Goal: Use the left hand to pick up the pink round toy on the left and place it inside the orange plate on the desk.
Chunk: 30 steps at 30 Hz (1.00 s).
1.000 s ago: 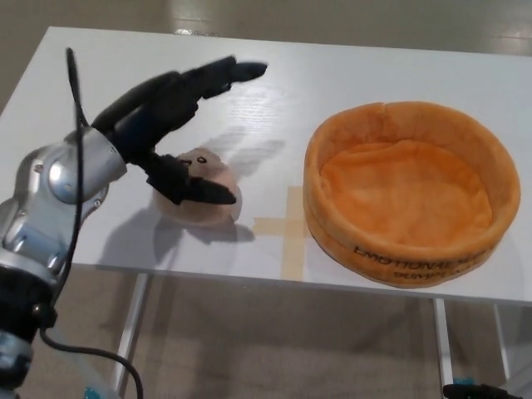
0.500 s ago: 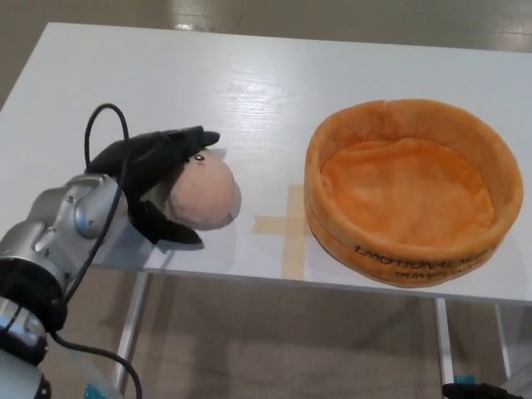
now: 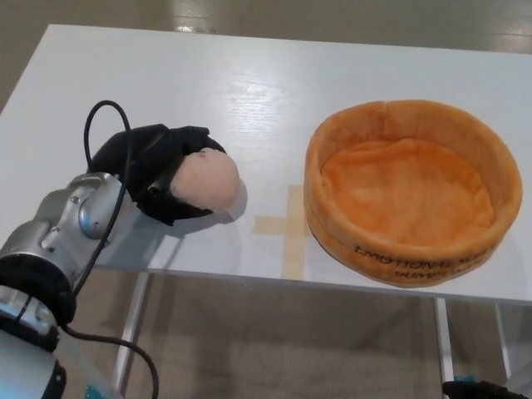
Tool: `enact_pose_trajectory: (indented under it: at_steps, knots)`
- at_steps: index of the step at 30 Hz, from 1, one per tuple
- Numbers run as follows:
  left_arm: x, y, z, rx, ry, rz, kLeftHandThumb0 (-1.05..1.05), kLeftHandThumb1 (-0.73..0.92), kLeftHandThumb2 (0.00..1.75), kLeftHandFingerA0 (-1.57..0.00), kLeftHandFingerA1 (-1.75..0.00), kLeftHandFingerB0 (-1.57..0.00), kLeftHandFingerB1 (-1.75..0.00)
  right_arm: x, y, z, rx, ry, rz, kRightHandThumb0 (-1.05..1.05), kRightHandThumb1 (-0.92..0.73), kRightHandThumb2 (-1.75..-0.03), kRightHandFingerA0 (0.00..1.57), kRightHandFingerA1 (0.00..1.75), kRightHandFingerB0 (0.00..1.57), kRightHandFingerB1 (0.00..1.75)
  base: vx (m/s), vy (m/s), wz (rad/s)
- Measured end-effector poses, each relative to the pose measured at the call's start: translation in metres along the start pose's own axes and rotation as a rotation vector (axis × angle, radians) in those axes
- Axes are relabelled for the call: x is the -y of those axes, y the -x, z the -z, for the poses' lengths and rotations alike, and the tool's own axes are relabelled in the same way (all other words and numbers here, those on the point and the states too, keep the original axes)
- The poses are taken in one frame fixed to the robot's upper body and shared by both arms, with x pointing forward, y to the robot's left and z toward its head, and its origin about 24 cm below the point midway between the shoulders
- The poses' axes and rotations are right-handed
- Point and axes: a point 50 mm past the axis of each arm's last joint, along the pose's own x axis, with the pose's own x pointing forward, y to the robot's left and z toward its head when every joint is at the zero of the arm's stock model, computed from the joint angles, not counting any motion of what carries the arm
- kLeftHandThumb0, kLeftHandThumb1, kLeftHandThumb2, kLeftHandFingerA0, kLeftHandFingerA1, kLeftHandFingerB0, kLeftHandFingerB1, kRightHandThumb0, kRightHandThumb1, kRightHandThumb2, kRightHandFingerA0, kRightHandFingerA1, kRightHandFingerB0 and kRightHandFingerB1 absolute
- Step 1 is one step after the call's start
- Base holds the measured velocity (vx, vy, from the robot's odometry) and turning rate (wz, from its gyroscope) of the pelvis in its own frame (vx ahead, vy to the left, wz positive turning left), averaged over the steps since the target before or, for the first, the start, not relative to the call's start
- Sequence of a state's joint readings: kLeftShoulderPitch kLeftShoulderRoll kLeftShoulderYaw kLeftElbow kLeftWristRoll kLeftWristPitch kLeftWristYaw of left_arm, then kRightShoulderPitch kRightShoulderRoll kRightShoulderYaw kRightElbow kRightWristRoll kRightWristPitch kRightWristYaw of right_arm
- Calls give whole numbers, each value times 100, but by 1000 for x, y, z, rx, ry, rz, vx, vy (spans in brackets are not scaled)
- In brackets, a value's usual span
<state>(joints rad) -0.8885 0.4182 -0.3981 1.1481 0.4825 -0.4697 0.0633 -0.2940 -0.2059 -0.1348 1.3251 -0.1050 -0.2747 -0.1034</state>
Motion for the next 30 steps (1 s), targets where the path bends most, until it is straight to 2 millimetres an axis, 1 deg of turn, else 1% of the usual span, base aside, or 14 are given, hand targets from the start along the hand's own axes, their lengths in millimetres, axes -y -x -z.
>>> enact_pose_trajectory:
  at_steps: [4, 5, 6, 7, 8, 10, 12, 16, 18, 20, 27, 28, 29, 30]
  knots:
    - [0, 0, 0, 8, 15, -20, -21, 85, 71, -75, -157, -78, -97, 0, 0, 0, 1, 0, 0, -34, -56, -57, 75, 65, 74, 52, 0, 0, 0]
    - [-1, 0, 0, 9, 16, -23, -19, 82, 74, -78, -146, -80, -93, 0, 0, 0, 1, 0, 0, -34, -57, -57, 74, 61, 73, 50, 0, 0, 0]
    - [-1, 0, 0, 11, 17, -27, -19, 82, 74, -78, -146, -80, -93, 0, 0, 0, 1, 0, 0, -34, -57, -57, 74, 61, 73, 50, 0, 0, 0]
    - [-2, 0, 0, 14, 19, -34, -20, 80, 68, -85, -121, -83, -72, 0, 0, 0, 2, 0, 0, -33, -57, -57, 75, 61, 73, 51, 0, 0, 0]
    - [-2, 0, -1, 16, 20, -37, -20, 81, 70, -83, -134, -79, -87, 0, 0, 0, 2, 1, 0, -33, -56, -57, 75, 61, 72, 51, 0, 0, 0]
    - [-5, -1, -2, 22, 18, -50, -20, 81, 70, -83, -134, -79, -87, 0, 0, -1, 2, 2, -1, -33, -56, -57, 75, 61, 72, 51, 0, 0, 0]
    - [-10, -2, -4, 33, 14, -70, -20, 84, 68, -77, -167, -77, -96, 0, 0, -1, 4, 1, -1, -33, -57, -57, 75, 63, 74, 51, 0, 0, 0]
    - [-36, -7, -13, 82, 8, -159, -18, 82, 70, -77, -166, -77, -98, 0, -1, -4, 10, 1, -1, -33, -56, -57, 77, 65, 74, 52, 0, 0, 0]
    - [-45, -7, -15, 97, 5, -188, -16, 84, 66, -75, -163, -73, -111, 0, -1, -5, 12, 1, -2, -33, -55, -57, 76, 61, 73, 50, 0, 0, 0]
    - [-57, -8, -18, 115, 4, -224, -17, 83, 68, -74, -165, -71, -113, 0, -2, -5, 13, 2, -2, -32, -56, -57, 76, 63, 75, 52, 0, 0, 0]
    - [-101, -10, -41, 208, -1, -361, -22, 82, 69, -78, -162, -73, -110, 1, -2, -5, 15, 8, -1, -32, -56, -57, 78, 62, 73, 51, 0, 0, 0]
    - [-106, -10, -45, 225, 0, -374, -29, 75, 66, -78, -159, -78, -100, 1, -2, -6, 16, 9, -1, -31, -55, -56, 78, 63, 73, 51, 0, 0, 0]
    - [-110, -11, -49, 242, 2, -385, -29, 75, 66, -78, -159, -78, -100, 1, -2, -6, 16, 9, -1, -31, -55, -56, 78, 63, 73, 51, 0, 0, 0]
    - [-115, -11, -56, 264, 4, -395, -19, 78, 66, -81, -155, -78, -103, 1, -2, -7, 18, 9, -1, -32, -56, -56, 79, 64, 73, 50, 0, 0, 0]
